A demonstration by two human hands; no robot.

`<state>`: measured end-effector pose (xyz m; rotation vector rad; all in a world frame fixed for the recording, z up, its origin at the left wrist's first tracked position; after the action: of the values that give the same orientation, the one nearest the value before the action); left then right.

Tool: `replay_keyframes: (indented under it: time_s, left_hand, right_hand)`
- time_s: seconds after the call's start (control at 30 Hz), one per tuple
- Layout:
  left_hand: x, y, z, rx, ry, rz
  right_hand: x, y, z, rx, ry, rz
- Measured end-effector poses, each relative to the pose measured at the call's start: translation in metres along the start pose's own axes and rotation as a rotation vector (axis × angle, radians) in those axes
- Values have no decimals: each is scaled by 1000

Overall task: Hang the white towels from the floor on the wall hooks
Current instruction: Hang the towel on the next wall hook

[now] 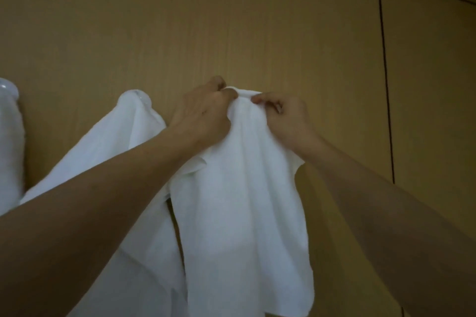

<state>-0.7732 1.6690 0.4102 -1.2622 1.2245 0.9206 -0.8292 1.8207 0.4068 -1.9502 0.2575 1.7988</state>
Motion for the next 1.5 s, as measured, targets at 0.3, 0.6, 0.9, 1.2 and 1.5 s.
replay_keyframes:
  time_s: [0.3, 0.6, 0.9, 1.2, 1.5]
  left_hand:
    - [17, -8, 7, 48, -173, 75]
    - [28, 11, -21, 438, -768, -192]
    - [86, 2, 19, -34, -328, -148]
    - [165, -9, 20, -37, -299, -417]
    - [200, -98, 61, 276, -139, -332]
  right_hand:
    - [8, 21, 14, -406, 243, -175]
    - [27, 39, 4, -432, 335, -414]
    - [80, 37, -23, -126, 115, -333]
    - [182, 41, -29, 287, 291, -533]
    - [265, -39, -107, 352, 584, -530]
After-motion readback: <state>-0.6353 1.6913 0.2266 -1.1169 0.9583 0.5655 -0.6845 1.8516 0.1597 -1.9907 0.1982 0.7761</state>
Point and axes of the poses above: each hand's wrist, its own x-axis away from the middle knuckle, its own y-axis out of the palm, z = x × y, the point moved 9 cm from there along -x, towards the middle knuckle, and after that the axes turned 9 degrees about -y, right-handed, at the moved point
